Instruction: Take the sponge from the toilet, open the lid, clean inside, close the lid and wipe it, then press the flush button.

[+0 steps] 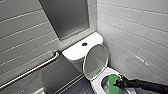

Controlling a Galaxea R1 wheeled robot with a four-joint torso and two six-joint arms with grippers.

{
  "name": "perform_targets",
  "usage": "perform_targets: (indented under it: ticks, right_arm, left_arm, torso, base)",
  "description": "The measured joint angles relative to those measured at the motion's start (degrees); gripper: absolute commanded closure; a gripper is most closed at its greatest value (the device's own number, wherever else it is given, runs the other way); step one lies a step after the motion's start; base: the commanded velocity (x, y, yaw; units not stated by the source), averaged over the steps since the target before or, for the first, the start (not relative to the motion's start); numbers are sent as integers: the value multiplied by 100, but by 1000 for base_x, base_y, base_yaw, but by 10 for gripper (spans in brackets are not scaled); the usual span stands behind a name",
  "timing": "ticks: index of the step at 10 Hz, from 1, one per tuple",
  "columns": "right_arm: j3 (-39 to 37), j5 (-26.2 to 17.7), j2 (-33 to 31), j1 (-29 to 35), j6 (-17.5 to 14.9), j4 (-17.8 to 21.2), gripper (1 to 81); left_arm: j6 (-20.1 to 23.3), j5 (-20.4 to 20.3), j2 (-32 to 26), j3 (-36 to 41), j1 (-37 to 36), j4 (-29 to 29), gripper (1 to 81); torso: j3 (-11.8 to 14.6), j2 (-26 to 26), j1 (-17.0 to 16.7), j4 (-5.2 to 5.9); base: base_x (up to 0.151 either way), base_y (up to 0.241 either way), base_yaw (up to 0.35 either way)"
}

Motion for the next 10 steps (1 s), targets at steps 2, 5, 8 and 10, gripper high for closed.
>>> perform_targets:
  ticks: [2, 5, 8, 10]
  right_arm:
    - [215, -390, 35, 291, 38, -119, 811]
    - [458, -549, 116, 451, 74, -251, 811]
    - [485, -595, 171, 516, 82, -271, 811]
    - [468, -592, 168, 494, 79, -271, 811]
  left_arm:
    - [2, -9, 4, -6, 0, 0, 10]
    - [0, -41, 6, -5, -2, 0, 10]
    - [2, -41, 6, -6, -2, 0, 10]
    - [4, -41, 6, -6, -2, 1, 10]
  torso:
    - [0, 0, 0, 0]
    - [-2, 0, 0, 0]
    - [-2, 0, 0, 0]
    - [-2, 0, 0, 0]
  base:
    - [0, 0, 0]
    - [0, 0, 0]
    - [0, 0, 0]
    - [0, 0, 0]
